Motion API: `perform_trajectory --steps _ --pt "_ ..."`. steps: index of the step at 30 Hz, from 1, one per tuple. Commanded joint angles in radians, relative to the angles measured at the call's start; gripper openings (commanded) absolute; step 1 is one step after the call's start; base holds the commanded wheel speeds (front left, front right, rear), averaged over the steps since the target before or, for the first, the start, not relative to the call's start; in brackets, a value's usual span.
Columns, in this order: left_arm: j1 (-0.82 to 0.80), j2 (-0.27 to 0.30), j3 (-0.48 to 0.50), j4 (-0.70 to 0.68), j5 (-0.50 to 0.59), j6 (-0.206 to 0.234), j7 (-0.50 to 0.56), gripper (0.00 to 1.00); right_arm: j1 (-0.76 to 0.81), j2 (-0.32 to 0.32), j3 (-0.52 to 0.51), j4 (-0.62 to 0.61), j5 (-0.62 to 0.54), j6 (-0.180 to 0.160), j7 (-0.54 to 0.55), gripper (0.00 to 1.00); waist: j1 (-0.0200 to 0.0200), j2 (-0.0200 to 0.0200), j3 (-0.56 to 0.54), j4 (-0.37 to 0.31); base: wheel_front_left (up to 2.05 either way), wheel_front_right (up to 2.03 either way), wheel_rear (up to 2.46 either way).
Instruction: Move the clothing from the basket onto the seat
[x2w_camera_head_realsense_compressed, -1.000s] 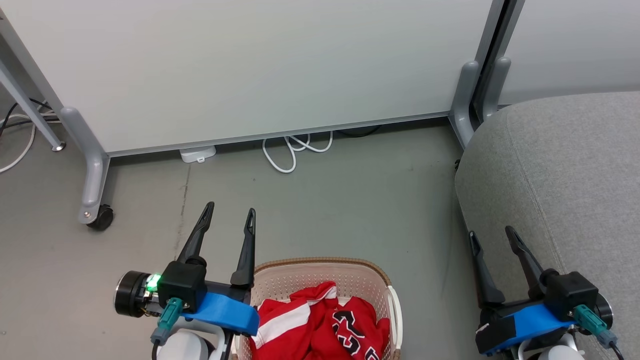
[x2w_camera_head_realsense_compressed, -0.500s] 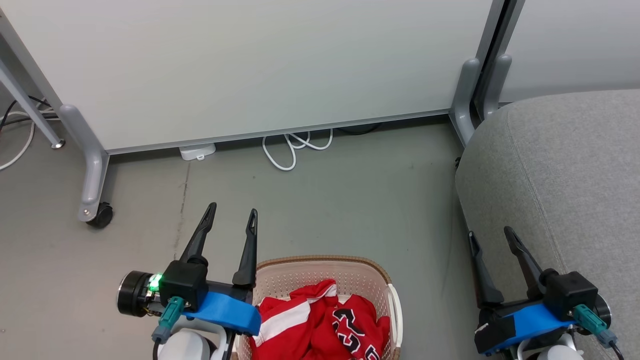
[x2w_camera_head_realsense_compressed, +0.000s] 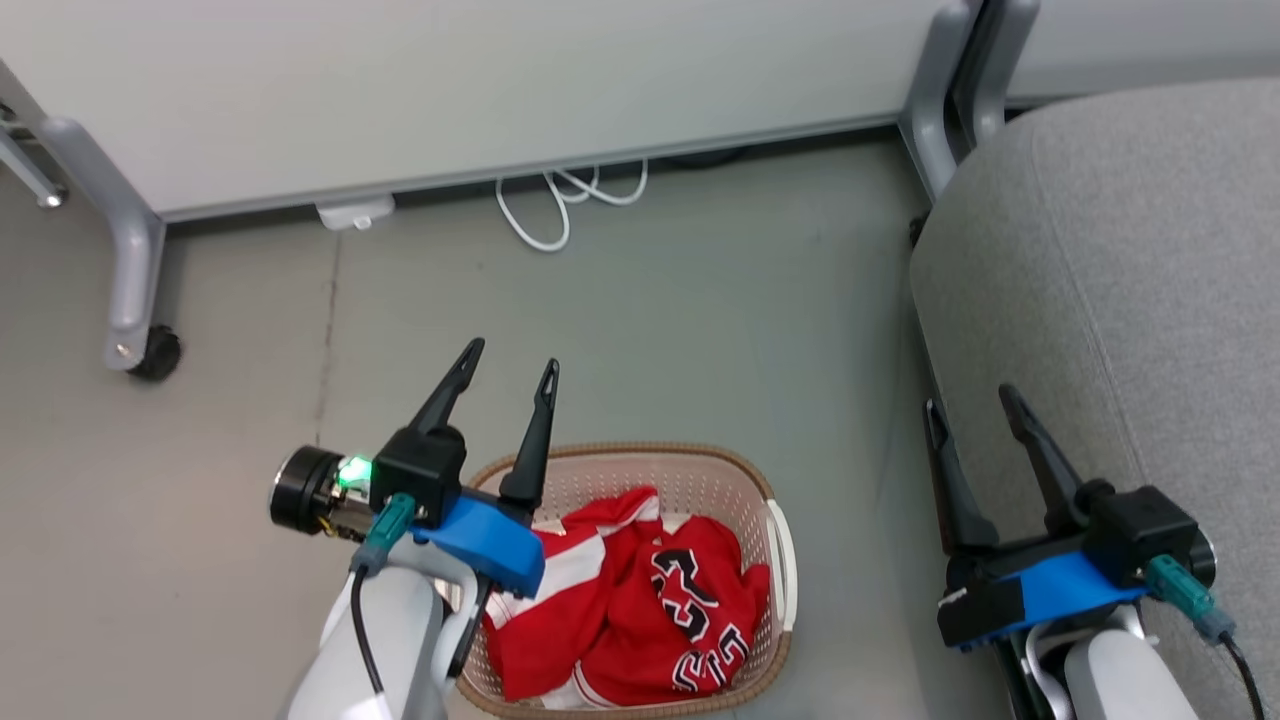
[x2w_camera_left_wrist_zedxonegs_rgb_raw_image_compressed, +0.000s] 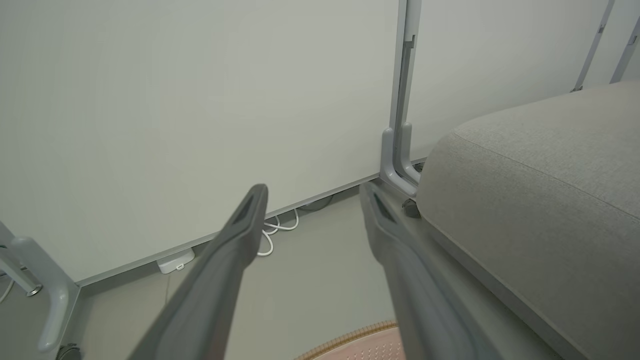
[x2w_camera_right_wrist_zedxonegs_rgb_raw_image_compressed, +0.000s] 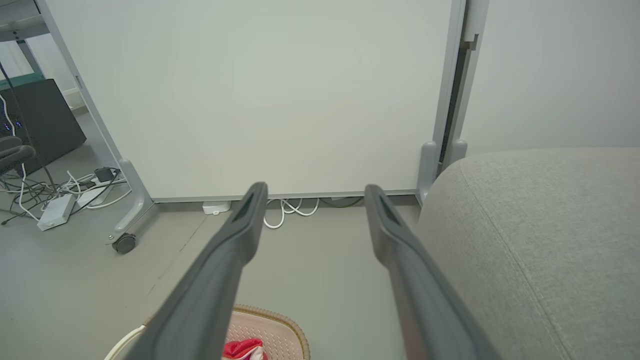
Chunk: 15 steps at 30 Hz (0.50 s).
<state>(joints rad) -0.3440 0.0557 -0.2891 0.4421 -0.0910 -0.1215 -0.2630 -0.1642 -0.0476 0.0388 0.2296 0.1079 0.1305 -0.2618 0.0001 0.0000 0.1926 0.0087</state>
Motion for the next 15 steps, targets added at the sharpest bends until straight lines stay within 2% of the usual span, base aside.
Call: perform_trajectory --steps 1,6,15 --pt "-0.035 0.011 -0.004 0.021 0.004 -0.004 -0.003 1.0 -0.024 -0.005 0.001 -0.008 0.002 0.0 -0.005 1.0 -0.0001 0.0 0.057 -0.022 0.0 0.0 0.0" --pt "-0.14 0.037 -0.052 0.135 0.008 -0.01 -0.003 1.0 -0.078 -0.005 -0.004 -0.019 0.009 0.0 -0.005 1.0 -0.0001 0.0 0.15 -0.049 0.0 0.0 0.0" --pt "-0.329 0.093 -0.247 0.367 -0.055 -0.009 -0.003 1.0 -0.165 -0.004 0.009 -0.047 0.008 0.0 -0.005 1.0 -0.0001 0.0 0.318 -0.086 0.0 0.0 0.0"
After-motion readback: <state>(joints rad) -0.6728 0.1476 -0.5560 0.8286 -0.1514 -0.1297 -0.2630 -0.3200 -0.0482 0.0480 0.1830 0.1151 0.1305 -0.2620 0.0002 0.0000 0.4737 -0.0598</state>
